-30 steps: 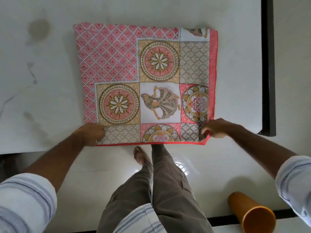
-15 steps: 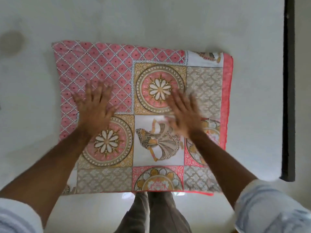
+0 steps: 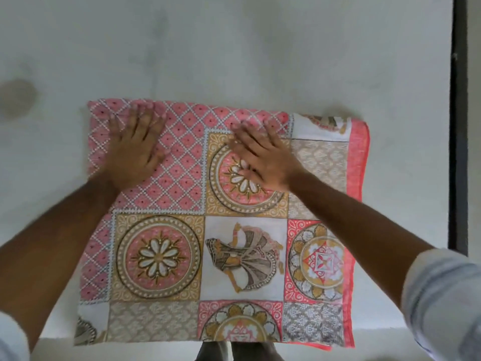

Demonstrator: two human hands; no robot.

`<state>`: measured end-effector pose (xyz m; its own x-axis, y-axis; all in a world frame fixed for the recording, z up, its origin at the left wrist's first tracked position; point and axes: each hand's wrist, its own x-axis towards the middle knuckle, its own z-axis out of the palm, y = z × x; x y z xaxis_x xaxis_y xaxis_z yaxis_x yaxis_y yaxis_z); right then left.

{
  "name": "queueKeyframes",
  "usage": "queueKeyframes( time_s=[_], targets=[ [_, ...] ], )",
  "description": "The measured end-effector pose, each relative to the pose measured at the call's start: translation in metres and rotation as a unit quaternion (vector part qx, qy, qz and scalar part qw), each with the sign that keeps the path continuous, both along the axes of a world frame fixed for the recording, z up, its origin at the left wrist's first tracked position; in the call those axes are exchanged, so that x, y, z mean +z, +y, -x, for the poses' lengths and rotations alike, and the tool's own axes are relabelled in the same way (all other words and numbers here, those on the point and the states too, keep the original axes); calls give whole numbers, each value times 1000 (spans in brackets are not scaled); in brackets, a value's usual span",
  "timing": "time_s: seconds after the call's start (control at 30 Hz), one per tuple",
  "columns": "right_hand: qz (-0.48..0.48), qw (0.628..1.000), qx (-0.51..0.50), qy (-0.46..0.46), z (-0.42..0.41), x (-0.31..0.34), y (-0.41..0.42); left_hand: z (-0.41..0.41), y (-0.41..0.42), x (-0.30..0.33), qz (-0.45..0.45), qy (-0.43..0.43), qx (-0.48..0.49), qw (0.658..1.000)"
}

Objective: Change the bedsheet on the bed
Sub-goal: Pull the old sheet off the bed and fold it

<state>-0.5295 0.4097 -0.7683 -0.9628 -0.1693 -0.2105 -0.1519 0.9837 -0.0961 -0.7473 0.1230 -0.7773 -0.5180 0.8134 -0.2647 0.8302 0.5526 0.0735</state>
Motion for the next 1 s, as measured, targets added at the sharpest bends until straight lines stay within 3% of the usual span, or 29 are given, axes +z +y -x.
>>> queueKeyframes(
  time_s=[0.07, 0.17, 0.23, 0.37, 0.5, 0.67, 0.87, 1.0],
  targets=[
    [-9, 998, -54, -8, 6, -11, 12, 9, 4, -7, 4, -29, 46, 999],
    [8, 965, -264, 2, 0, -12, 54, 30, 10, -6, 24, -50, 105, 993],
    [26, 953, -300, 2, -7, -5, 79, 48, 14, 0, 35, -64, 136, 988],
    [63, 969, -232, -56, -2, 22, 111, 74, 21, 25, 26, -33, 49, 998],
    [145, 936, -255, -193, 3, 52, 121, 79, 25, 57, 56, -11, -31, 998],
    [93, 959, -222, -150, -20, 103, 106, 54, -5, 95, -25, 63, -65, 996],
    [82, 966, -177, -170, -133, 187, 16, -14, -87, 161, -32, -70, -70, 995],
    [55, 976, -89, -193, -218, 200, -51, -77, -163, 171, -24, -31, -187, 982]
  ],
)
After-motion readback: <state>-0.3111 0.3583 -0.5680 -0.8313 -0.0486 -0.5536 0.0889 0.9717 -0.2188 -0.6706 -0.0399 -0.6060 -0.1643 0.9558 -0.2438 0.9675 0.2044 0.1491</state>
